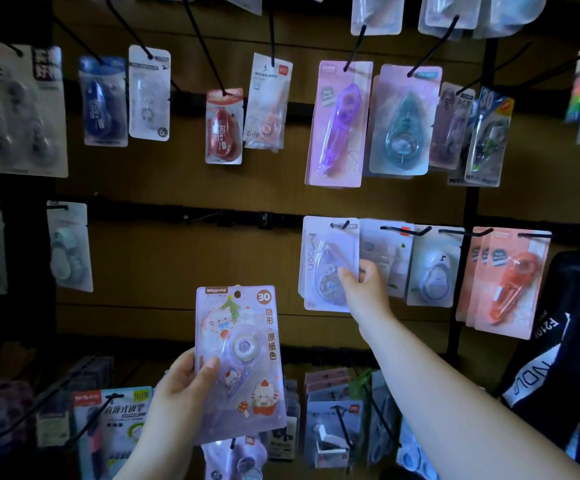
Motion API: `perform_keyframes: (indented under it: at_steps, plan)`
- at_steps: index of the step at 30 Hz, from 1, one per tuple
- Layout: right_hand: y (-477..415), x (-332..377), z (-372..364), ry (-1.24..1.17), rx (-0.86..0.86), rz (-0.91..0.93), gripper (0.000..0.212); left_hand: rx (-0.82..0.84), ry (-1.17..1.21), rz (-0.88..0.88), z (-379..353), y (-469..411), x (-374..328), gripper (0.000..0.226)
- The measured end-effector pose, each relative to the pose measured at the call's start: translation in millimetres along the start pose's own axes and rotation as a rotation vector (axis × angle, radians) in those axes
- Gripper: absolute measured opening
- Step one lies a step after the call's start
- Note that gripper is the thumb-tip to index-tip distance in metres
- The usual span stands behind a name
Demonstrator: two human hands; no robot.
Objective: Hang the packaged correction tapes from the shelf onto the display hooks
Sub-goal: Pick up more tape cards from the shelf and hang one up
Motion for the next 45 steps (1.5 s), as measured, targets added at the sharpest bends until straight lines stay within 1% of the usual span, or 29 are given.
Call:
perform_keyframes:
  at_steps: [5, 12, 14, 16, 17, 18, 20, 22, 24, 26, 30, 34, 37, 40, 43, 45]
  plan:
    - [3.4, -7.7, 1.8, 0.004, 0.008, -0.015, 0.032, -0.009, -0.005, -0.008, 0.3, 1.2, -4.4, 0.018]
    - [15.5, -5.5, 15.1, 0.024, -0.019, -0.026, 0.045, 0.0, -0.009, -0.023, -3.1, 12.2, -12.6, 0.017]
    - [21.8, -3.4, 18.8, 0.014, -0.053, -0.013, 0.044, 0.002, 0.01, -0.029, -4.3, 15.4, -18.4, 0.017]
    - [33.1, 2.4, 21.3, -0.015, -0.09, 0.037, 0.037, 0.02, 0.041, -0.038, -6.1, 18.0, -24.6, 0.017]
    - [40.8, 8.1, 20.5, -0.032, -0.077, 0.069, 0.032, 0.036, 0.055, -0.051, -7.7, 18.9, -28.5, 0.018]
    - [48.8, 14.5, 18.1, -0.053, -0.029, 0.104, 0.024, 0.052, 0.061, -0.071, -9.0, 19.3, -33.2, 0.018]
    - [65.6, 27.7, 9.8, -0.102, 0.166, 0.157, 0.007, 0.081, 0.056, -0.131, -12.8, 19.2, -43.9, 0.018]
    - [79.7, 40.1, 0.0, -0.141, 0.364, 0.191, 0.015, 0.107, 0.052, -0.194, -18.3, 17.7, -55.9, 0.018]
    - [84.6, 47.7, -8.1, -0.113, 0.445, 0.234, 0.016, 0.107, 0.033, -0.24, -23.6, 13.9, -66.6, 0.018]
    - [82.2, 52.1, -13.7, -0.078, 0.44, 0.254, 0.015, 0.078, 0.022, -0.259, -26.8, 7.7, -73.6, 0.016]
    - [74.3, 51.8, -19.2, -0.086, 0.406, 0.193, 0.015, 0.052, -0.003, -0.234, -31.3, -3.8, -76.5, 0.015]
    - [72.3, 47.2, -20.4, -0.095, 0.394, 0.149, 0.011, 0.062, 0.022, -0.191, -35.5, -10.3, -71.6, 0.015]
    - [69.6, 46.2, -19.4, -0.088, 0.385, 0.156, 0.012, 0.059, 0.028, -0.187, -37.5, -13.7, -68.6, 0.012]
    - [66.9, 45.8, -18.1, -0.095, 0.365, 0.144, 0.005, 0.057, 0.035, -0.193, -40.6, -15.5, -69.0, 0.012]
    - [63.2, 45.3, -18.5, -0.09, 0.358, 0.127, 0.015, 0.053, 0.011, -0.196, -42.9, -17.8, -69.9, 0.013]
    - [61.6, 44.4, -20.1, -0.085, 0.359, 0.119, 0.017, 0.043, -0.006, -0.194, -42.1, -19.7, -70.1, 0.014]
Point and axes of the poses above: each hand's wrist, its own y-axis away from the middle knuckle, its own z-axis out of the back of the hand, x = y × z, the point moved 2 cm from there along -y, towards the middle knuckle, and after that the axes turned 1 degree about z, right-handed, at the moved point
